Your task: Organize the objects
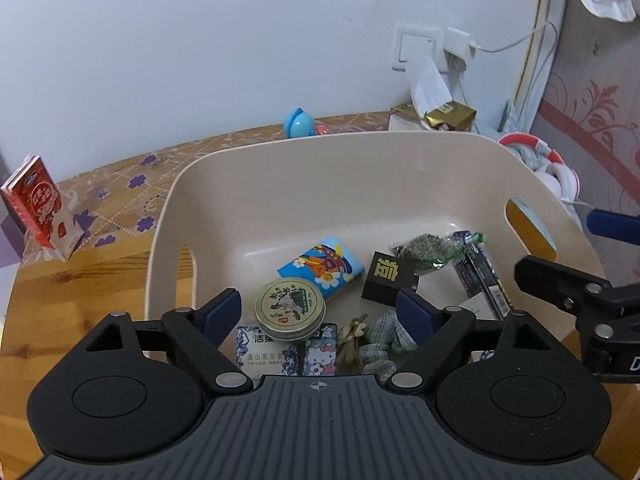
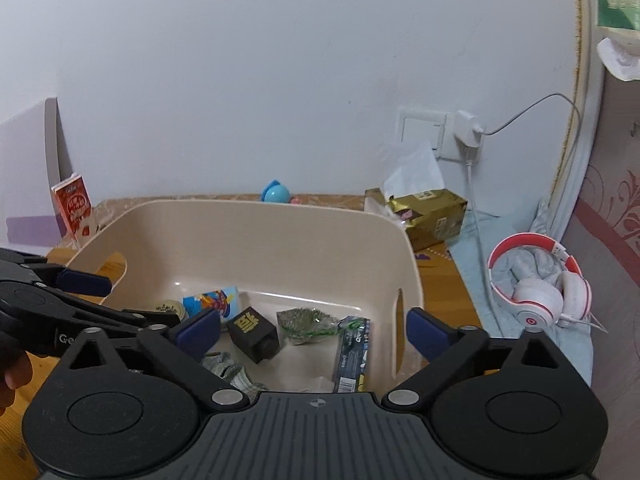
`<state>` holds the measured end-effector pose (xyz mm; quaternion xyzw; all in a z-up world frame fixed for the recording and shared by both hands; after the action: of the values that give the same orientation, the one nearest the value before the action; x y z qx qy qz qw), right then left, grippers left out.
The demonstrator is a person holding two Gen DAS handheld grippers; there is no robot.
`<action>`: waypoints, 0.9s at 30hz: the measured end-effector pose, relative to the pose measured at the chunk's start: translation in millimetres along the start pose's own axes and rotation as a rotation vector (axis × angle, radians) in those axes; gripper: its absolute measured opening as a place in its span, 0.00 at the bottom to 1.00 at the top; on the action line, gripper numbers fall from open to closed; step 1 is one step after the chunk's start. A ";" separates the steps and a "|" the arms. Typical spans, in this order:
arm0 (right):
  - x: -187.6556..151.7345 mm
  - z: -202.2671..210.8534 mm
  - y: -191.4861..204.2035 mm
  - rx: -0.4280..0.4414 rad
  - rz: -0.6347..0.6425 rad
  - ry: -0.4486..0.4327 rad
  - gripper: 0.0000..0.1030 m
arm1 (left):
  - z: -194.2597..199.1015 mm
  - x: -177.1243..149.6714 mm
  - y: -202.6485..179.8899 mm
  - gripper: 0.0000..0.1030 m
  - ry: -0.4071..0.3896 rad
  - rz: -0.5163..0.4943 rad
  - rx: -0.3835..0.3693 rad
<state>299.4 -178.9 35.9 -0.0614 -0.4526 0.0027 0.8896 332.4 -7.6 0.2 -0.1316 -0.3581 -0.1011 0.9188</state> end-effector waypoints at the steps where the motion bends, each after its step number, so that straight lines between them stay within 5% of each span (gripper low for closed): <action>1: 0.6 2.2 -1.5 -0.002 -0.003 -0.001 1.00 | 2.8 0.0 -0.4 0.84 -0.006 0.002 -0.001; 13: -0.1 46.6 -8.6 -0.024 -0.022 -0.077 1.00 | 54.0 -6.5 -18.2 0.87 -0.132 -0.032 0.014; 27: -27.4 103.7 -8.3 -0.057 -0.019 -0.138 1.00 | 109.2 -58.2 -31.7 0.87 -0.184 -0.026 0.002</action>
<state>199.3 -177.7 75.2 -0.0820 -0.5133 -0.0142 0.8542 212.5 2.2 43.1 -0.1349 -0.4426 -0.1001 0.8808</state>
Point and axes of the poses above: each gripper's, at about its wrist camera, not at the fingertips, and z roughly against the way its jaws point, y to its left, x to its top, the point moved 4 cm from there along -z, roughly the way its jaws point, and after that the axes turned 13 degrees about -x, right-handed, at the moved point
